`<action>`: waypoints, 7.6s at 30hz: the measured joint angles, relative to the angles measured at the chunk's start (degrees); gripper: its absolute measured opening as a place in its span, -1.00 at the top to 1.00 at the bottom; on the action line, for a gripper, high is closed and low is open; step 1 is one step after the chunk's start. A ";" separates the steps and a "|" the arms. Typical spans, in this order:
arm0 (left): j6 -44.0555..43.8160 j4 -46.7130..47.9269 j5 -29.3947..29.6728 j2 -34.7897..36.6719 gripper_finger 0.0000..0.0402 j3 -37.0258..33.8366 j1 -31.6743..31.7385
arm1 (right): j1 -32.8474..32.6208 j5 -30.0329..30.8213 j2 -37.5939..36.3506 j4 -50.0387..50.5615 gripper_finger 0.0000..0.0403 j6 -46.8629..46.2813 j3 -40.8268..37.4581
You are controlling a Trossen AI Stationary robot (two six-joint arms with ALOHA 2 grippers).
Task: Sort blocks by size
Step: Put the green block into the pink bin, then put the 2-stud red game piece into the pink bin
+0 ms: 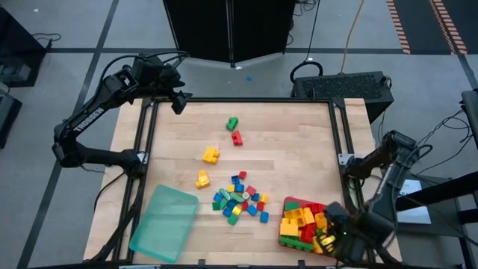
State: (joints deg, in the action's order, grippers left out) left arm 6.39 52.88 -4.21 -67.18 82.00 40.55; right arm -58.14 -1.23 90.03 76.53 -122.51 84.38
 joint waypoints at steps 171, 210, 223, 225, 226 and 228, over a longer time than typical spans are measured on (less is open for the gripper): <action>0.00 0.13 -0.04 -0.02 -0.27 -0.02 0.01 | 72.62 7.47 36.91 -31.60 0.28 81.31 12.94; 0.39 -0.63 -0.06 -0.02 -0.27 -0.02 0.00 | 23.13 -0.65 1.10 -7.68 0.28 22.53 -6.86; 0.37 -0.54 -0.04 -0.02 -0.27 -0.02 0.01 | 23.26 -5.12 1.06 -6.10 0.28 29.89 -11.59; 0.37 -0.54 -0.06 -0.02 -0.27 -0.02 -0.01 | 23.26 -5.14 1.06 -6.88 0.28 32.19 -12.52; 0.37 -0.54 -0.06 -0.02 -0.27 -0.02 -0.01 | 23.29 -5.13 1.06 -7.11 0.28 33.22 -13.01; 0.37 -0.54 -0.04 -0.02 -0.27 -0.02 0.01 | 23.54 -5.16 1.06 -7.21 0.28 34.86 -13.80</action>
State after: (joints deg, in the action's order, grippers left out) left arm 6.76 52.34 -4.25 -67.20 81.97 40.56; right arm -34.60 -6.39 91.09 69.32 -87.66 70.58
